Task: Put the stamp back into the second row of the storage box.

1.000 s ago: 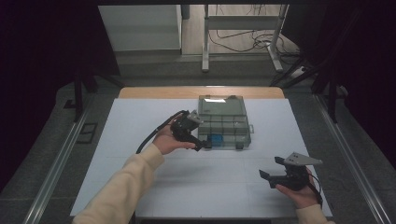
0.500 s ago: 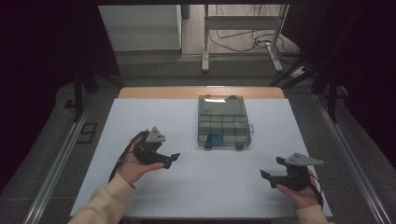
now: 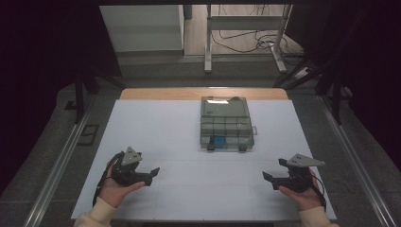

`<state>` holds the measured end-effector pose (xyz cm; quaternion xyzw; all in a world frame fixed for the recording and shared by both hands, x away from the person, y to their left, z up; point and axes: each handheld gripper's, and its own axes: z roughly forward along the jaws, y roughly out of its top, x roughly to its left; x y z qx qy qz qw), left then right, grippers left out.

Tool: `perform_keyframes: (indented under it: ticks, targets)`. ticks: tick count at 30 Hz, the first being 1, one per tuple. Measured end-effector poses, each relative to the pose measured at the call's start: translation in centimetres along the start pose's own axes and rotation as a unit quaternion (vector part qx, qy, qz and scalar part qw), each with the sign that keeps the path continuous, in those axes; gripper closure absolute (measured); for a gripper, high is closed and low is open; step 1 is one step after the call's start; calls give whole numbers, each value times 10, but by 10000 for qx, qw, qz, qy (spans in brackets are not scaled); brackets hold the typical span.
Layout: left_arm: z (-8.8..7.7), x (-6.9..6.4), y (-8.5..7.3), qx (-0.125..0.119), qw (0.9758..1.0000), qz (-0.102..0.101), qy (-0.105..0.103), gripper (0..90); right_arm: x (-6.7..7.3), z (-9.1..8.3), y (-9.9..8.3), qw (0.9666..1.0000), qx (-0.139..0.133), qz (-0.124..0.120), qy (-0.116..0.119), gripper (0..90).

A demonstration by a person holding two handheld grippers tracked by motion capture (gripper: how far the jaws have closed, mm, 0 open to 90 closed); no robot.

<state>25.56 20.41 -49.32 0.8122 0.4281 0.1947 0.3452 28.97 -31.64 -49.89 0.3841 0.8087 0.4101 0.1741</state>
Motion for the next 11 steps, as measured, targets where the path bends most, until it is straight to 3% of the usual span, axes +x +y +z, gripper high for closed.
perform_keyframes:
  ticks: [11]
  targets:
    - [3,-3,-3,-47,9999,111,35,119,0,2,1,10000,2,-25,13,139]
